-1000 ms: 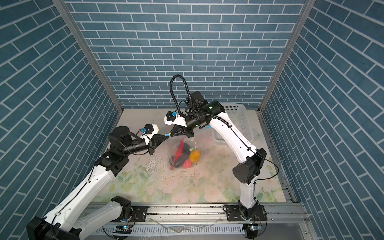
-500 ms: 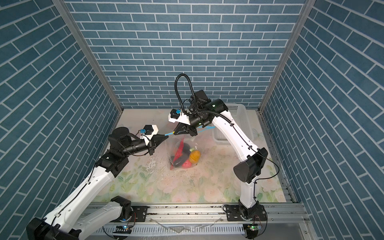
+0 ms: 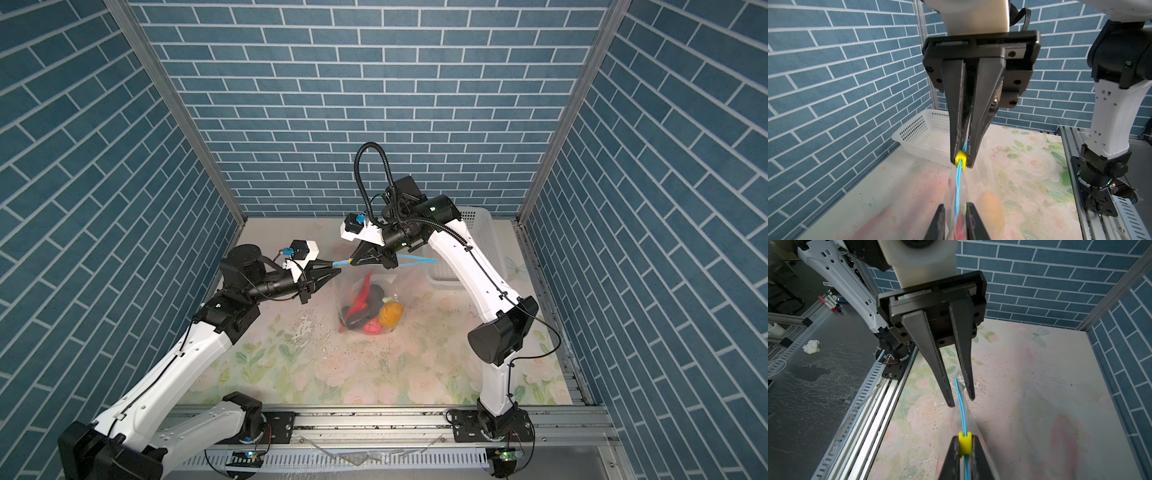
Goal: Place the food in the zip-top bag and seal the zipper
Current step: 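Close the right gripper on the blue zipper beside the left gripper, then slide the right gripper along the zipper away from the left gripper, pressing it shut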
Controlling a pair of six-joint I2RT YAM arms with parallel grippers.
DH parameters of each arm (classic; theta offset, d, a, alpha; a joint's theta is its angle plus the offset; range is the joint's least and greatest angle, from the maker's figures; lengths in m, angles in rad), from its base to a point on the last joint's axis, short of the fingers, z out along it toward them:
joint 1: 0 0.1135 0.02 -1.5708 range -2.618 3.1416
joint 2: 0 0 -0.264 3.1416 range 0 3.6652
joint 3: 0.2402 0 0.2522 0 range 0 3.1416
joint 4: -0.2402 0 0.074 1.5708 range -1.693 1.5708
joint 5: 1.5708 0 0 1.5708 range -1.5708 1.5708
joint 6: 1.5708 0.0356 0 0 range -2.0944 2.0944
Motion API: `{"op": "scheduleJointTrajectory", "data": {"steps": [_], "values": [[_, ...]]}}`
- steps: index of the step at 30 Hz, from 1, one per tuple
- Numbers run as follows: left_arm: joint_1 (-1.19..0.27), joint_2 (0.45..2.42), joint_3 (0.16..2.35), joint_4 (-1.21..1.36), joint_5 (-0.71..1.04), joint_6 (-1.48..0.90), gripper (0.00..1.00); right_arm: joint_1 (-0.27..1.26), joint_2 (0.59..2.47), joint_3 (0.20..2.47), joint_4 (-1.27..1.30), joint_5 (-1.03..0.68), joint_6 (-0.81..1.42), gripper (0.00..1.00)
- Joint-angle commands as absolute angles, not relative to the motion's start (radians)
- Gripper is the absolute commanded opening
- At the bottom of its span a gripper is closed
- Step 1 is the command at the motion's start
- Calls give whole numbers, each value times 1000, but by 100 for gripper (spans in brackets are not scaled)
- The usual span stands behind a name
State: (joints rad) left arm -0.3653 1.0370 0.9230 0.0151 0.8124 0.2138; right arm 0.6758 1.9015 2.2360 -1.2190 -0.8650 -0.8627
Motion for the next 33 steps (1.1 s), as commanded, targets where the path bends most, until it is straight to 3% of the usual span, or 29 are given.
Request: {"op": "scheduleJointTrajectory", "data": {"steps": [1, 6, 13, 21, 33], "values": [[-374, 1047, 951, 30, 828, 205, 24, 685, 1923, 2298, -1243, -902, -887, 0], [-375, 1060, 959, 36, 838, 207, 22, 689, 1930, 2306, -1244, -900, -884, 0], [-377, 1066, 962, 45, 837, 209, 7, 690, 1941, 2318, -1249, -901, -880, 0], [-376, 1063, 962, 47, 830, 212, 0, 691, 1947, 2323, -1252, -896, -879, 0], [-377, 1019, 930, 25, 732, 224, 0, 689, 1945, 2331, -1258, -848, -874, 0]]}}
